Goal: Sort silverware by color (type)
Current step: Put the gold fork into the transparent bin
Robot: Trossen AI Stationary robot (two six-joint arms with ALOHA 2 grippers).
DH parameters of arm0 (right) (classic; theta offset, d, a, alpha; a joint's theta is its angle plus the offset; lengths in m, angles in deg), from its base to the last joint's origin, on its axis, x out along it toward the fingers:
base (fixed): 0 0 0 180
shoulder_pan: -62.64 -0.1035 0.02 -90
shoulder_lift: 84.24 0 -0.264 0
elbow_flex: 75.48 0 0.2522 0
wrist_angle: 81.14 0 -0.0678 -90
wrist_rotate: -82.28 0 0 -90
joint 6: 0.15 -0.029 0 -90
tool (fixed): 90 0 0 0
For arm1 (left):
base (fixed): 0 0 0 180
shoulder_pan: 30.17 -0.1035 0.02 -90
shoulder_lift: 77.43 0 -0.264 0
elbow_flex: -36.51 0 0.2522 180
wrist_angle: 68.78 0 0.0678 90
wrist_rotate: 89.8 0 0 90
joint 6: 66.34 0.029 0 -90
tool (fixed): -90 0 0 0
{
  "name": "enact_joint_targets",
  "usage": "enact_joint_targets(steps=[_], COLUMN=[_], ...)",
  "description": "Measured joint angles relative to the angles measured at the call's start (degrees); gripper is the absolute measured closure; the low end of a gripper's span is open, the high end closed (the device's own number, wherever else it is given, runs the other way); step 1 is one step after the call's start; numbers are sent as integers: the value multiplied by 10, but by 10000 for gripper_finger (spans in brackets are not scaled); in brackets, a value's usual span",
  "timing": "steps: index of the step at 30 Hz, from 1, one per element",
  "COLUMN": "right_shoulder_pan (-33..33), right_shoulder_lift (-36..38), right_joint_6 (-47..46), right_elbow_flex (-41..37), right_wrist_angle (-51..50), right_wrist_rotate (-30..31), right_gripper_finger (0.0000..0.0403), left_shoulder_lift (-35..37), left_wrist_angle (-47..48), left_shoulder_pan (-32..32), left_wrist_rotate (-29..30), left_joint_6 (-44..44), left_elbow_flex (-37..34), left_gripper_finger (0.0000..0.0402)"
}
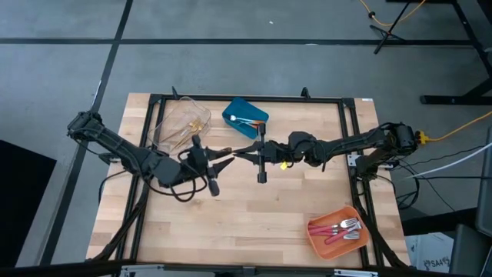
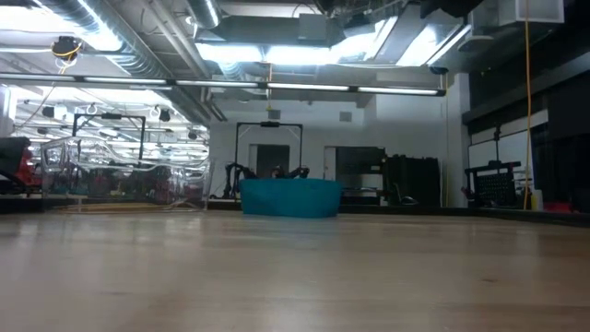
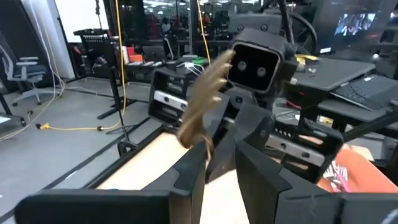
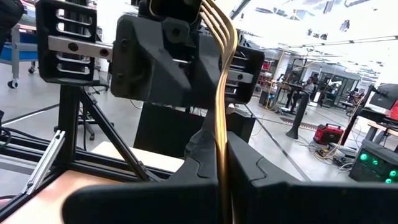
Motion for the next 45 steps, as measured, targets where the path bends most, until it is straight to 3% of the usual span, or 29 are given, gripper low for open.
enact_joint_targets(steps=[17, 24, 28, 38, 45], right_shoulder_pan=[0, 0, 0, 0, 0], right_shoulder_lift=[0, 0, 0, 0, 0], right_joint_6=[0, 1, 1, 2, 1], right_elbow_flex=[0, 0, 0, 0, 0], right_wrist_angle=[0, -2, -2, -3, -4], right_wrist_rotate=[1, 0, 0, -1, -2], right_gripper_finger=[403, 403, 403, 403, 403], left_shoulder_lift=[0, 0, 0, 0, 0], left_wrist_angle=[-28, -28, -28, -28, -26], left_shoulder_pan=[-29, -45, -49, -49, -48], left_wrist_rotate=[-26, -93, -98, -94, -94], left_joint_6=[11, 12, 12, 12, 12], left_elbow_flex=[0, 0, 0, 0, 0], left_gripper_finger=[320, 320, 321, 388, 392])
